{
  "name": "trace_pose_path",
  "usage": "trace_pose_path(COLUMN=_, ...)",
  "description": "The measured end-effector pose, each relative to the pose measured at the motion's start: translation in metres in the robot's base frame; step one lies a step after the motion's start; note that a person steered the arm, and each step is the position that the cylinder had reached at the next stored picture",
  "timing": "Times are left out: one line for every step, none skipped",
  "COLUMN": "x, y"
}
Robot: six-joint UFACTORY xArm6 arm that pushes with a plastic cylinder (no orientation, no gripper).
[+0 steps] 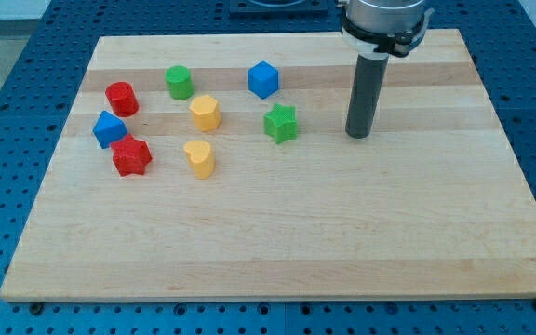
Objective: Move your arm closer to the red star
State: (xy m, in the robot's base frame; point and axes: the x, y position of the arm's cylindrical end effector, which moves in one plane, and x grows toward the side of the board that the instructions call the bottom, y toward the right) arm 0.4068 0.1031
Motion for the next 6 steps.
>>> trace_pose_path(x=0.0, y=0.0)
trace_pose_path(x=0.022, y=-0.018)
trace_pose_path(x=0.048, y=-0.072)
trace_pose_path(x=0.074, y=-0.145)
trace_pose_path(x=0.076, y=-0.15)
trace_pose_path(x=0.079, y=-0.173)
